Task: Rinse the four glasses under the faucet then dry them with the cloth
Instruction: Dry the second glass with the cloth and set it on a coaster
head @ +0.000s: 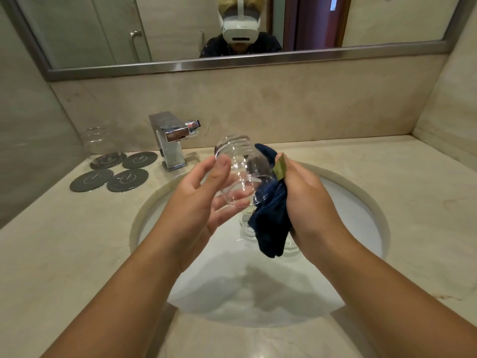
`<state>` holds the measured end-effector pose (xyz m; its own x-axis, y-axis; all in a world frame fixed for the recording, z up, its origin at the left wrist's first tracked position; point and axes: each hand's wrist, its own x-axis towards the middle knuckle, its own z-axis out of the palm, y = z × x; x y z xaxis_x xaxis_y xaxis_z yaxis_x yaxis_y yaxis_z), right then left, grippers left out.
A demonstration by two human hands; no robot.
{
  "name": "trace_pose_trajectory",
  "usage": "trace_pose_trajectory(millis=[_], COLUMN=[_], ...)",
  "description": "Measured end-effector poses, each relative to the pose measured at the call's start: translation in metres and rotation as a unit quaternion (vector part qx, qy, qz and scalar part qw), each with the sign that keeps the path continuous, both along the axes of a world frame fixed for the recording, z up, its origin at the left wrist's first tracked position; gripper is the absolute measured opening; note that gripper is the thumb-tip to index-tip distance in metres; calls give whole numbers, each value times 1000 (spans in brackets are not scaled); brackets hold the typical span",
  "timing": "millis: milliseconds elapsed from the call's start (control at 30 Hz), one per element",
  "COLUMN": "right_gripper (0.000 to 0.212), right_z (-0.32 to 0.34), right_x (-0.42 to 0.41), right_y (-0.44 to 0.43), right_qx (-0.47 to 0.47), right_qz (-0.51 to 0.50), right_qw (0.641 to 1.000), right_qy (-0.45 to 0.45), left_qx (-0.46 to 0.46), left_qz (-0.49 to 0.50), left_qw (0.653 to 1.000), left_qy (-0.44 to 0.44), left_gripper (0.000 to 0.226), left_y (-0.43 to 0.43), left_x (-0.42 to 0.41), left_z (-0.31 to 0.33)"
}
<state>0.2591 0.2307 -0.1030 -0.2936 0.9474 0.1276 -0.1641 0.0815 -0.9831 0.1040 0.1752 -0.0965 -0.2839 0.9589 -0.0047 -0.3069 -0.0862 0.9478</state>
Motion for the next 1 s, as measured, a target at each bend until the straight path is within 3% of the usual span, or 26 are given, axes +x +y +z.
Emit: trace_pose_trajectory(millis=[100,233,400,500,667,733,867,933,1000], right_gripper=[38,34,33,33,28,26,23,16,19], right_z=[-1,-1,-2,-2,-2,-1,3,10,14], right_x=[-1,0,4,6,5,5,8,12,17], right_y=[1,5,10,10,11,11,9,10,11], right_qx=[-58,-85,-18,25,61,59,67,64,63], right_qz=[19,7,3,10,20,19,-37,-62,-46], right_qw=[997,995,999,1000,997,997,997,996,997], right_qy=[42,61,28,6,-39,-35,-28,-5,21], left_qx=[18,14,-20,-26,18,15,8,11,20], left_qz=[-5,-17,-64,-66,55,41,34,56,70], left_qw=[1000,997,998,997,992,997,999,998,997], left_qy=[17,73,-12,-18,114,68,-16,-26,-20], left_gripper=[92,78,66,65,92,97,84,92,87], left_y=[1,-1,-2,0,4,3,5,5,4], left_x=[0,1,-9,-13,-11,-9,-9,-10,-12], left_z=[-1,0,0,-3,-6,-6,-4,-2,0])
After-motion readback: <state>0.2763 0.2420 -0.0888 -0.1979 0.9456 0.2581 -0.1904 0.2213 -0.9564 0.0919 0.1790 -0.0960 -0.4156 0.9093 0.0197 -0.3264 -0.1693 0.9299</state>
